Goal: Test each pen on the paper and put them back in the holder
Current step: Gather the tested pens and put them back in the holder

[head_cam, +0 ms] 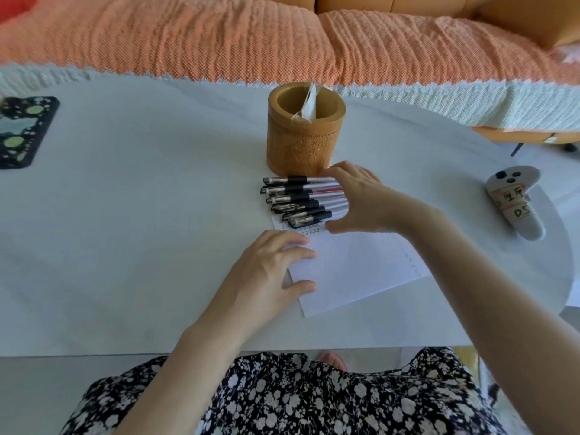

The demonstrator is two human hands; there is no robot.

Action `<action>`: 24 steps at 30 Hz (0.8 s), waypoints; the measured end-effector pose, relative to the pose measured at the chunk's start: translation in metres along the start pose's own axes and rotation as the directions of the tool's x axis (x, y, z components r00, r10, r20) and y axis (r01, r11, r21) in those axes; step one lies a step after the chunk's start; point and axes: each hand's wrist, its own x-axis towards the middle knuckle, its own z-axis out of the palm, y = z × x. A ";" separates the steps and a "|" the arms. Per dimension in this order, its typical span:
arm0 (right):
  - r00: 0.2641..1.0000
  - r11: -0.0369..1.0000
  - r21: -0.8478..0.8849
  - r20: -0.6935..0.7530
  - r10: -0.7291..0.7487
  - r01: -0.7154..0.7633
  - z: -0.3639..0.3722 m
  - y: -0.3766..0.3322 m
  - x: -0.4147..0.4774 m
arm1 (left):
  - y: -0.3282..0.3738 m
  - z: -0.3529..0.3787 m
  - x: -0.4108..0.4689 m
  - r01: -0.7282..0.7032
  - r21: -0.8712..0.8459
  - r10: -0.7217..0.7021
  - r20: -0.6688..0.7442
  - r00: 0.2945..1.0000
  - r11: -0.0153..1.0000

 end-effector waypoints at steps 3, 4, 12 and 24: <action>0.998 0.997 -0.071 0.054 -0.028 0.032 -0.004 0.001 0.008 | 0.001 -0.003 -0.001 0.014 -0.010 -0.014 0.020 1.000 1.000; 0.997 0.995 -0.089 0.072 -0.034 0.041 -0.004 0.001 0.011 | 0.001 -0.003 -0.001 0.020 -0.012 -0.020 0.028 0.999 1.000; 0.991 0.979 -0.182 0.112 -0.076 0.095 -0.003 -0.004 0.023 | 0.002 -0.005 -0.003 0.043 -0.043 -0.041 0.050 0.998 0.998; 0.988 0.979 -0.171 -0.088 -0.127 0.111 0.012 -0.003 0.021 | -0.002 -0.002 -0.002 0.028 -0.042 -0.028 0.018 0.999 0.999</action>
